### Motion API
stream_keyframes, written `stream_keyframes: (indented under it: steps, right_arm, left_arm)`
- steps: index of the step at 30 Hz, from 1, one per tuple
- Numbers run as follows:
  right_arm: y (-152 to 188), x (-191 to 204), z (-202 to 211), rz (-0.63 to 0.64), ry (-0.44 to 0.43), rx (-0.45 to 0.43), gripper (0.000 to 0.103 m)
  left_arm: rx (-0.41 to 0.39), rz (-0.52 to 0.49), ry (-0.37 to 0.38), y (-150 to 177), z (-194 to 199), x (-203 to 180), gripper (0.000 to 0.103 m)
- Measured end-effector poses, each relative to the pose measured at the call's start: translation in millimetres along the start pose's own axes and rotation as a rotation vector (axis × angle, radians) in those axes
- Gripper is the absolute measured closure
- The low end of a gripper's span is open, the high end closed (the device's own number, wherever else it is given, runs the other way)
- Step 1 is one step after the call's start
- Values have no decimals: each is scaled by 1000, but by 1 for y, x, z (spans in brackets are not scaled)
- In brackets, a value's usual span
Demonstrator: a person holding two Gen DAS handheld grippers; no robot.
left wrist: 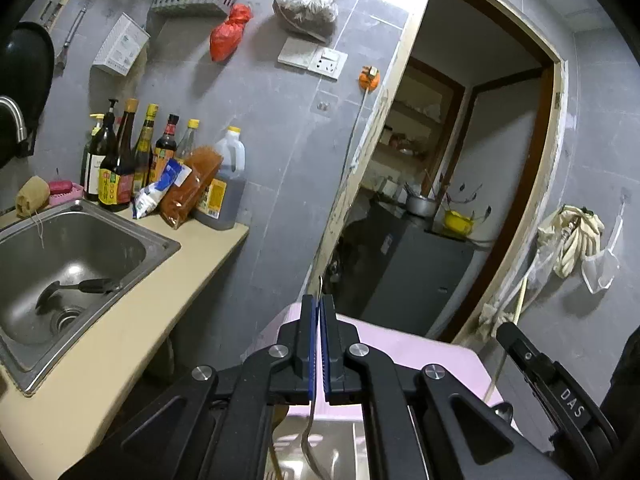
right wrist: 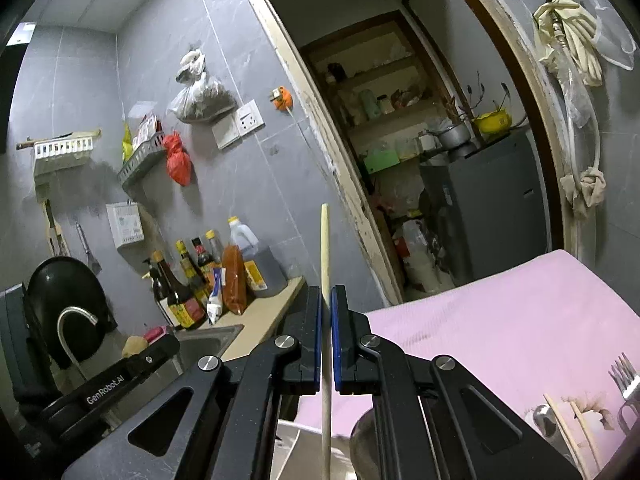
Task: Organize utensils
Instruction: 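Open both tools to drop the utensils into the caddy, then move both tools back down toward the knife and forks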
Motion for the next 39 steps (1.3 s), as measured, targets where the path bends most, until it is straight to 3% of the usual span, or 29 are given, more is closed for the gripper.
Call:
stream_keyframes:
  steps: [4, 8, 9, 11, 12, 13, 16, 17, 22, 24, 28, 39]
  right_arm:
    - [5, -2, 4, 9, 4, 41, 98]
    - [2, -6, 16, 2, 9, 61, 75]
    - [0, -6, 19, 0, 8, 60, 74]
    - [-6, -6, 28, 11, 11, 61, 74]
    - [-8, -6, 32, 19, 13, 63, 74]
    - [-12, -7, 37, 30, 13, 66, 74]
    - [-24, -11, 53, 60, 34, 65, 69]
    - [-30, -13, 59, 68, 43, 60, 62]
    - [-61, -26, 94, 123, 84, 29, 48]
    - [-72, -32, 106, 142, 100, 15, 37]
    - [-96, -47, 130, 180, 143, -14, 28]
    - [-134, -103, 176, 264, 233, -48, 14]
  left_arm:
    - [46, -7, 8, 3, 5, 2, 100]
    - [81, -9, 20, 4, 13, 2, 98]
    - [89, -14, 22, 3, 14, 1, 94]
    - [103, -26, 33, 3, 18, -4, 76]
    - [111, -30, 42, 3, 21, -7, 62]
    - [110, -32, 46, 2, 23, -8, 57]
    - [114, -56, 53, -2, 31, -18, 54]
    - [116, -64, 53, -3, 34, -23, 52]
    - [83, -101, 73, -19, 53, -49, 25]
    - [68, -126, 82, -25, 61, -62, 19]
    - [45, -155, 95, -31, 73, -89, 7]
    - [2, -230, 118, -20, 90, -168, 2]
Point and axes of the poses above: each gripper's, at about its wrist camera, not at the fingertips, and z roughly against the way its jaws point, x to its left, y to its underside, the point moved 10 cm from there along -z, roughly the way its jaws point, and after that the axes turned 6 degrees about -z, right-handed, at the moved point
